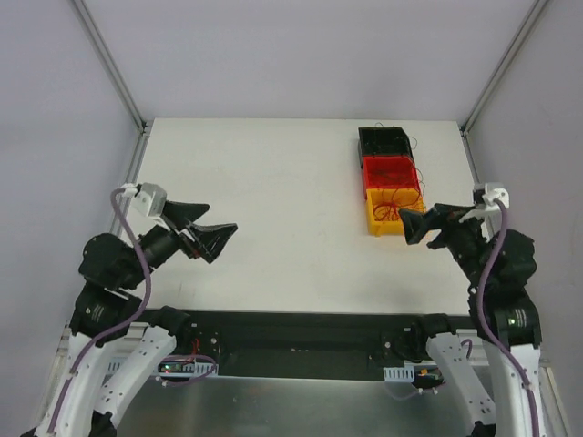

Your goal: Untangle the cables

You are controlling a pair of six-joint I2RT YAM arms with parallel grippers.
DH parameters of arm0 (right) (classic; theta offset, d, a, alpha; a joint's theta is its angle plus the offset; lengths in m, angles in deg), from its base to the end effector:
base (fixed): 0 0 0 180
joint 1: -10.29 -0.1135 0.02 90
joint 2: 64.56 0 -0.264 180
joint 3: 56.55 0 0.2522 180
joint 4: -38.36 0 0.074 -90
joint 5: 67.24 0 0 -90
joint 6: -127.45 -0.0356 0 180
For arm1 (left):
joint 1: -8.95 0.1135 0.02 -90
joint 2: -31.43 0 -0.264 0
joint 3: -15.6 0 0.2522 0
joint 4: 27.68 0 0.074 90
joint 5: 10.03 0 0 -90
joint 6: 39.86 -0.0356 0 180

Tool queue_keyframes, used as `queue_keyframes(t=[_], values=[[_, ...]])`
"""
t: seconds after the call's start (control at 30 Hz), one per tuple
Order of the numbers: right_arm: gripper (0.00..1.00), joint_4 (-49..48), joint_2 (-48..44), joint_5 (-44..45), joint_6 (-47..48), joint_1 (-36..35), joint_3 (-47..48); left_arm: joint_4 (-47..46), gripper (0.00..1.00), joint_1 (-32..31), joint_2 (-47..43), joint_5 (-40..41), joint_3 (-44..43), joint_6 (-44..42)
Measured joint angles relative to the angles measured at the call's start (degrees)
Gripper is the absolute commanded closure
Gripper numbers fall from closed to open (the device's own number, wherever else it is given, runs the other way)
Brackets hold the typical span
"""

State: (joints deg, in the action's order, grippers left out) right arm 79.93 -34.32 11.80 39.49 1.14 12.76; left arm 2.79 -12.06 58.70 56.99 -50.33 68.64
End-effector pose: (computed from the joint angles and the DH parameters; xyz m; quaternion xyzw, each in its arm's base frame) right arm 0.0943 0.0220 0.4007 -0.1358 0.7092 0.1115 0.6828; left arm 0.0771 -0.0445 0.4072 0.1646 0.6382 -0.3731 0.6530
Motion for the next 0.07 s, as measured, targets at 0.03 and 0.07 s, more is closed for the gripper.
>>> queue_keyframes(t=[0.03, 0.07], values=[[0.04, -0.9, -2.5, -0.2, 0.4, 0.0, -0.8, -0.8, 0.01, 0.0, -2.2, 0.8, 0.9, 0.0], [0.04, -2.2, -4.8, -0.4, 0.6, -0.1, -2.1, -1.9, 0.01, 0.0, -4.1, 1.6, 1.7, 0.0]])
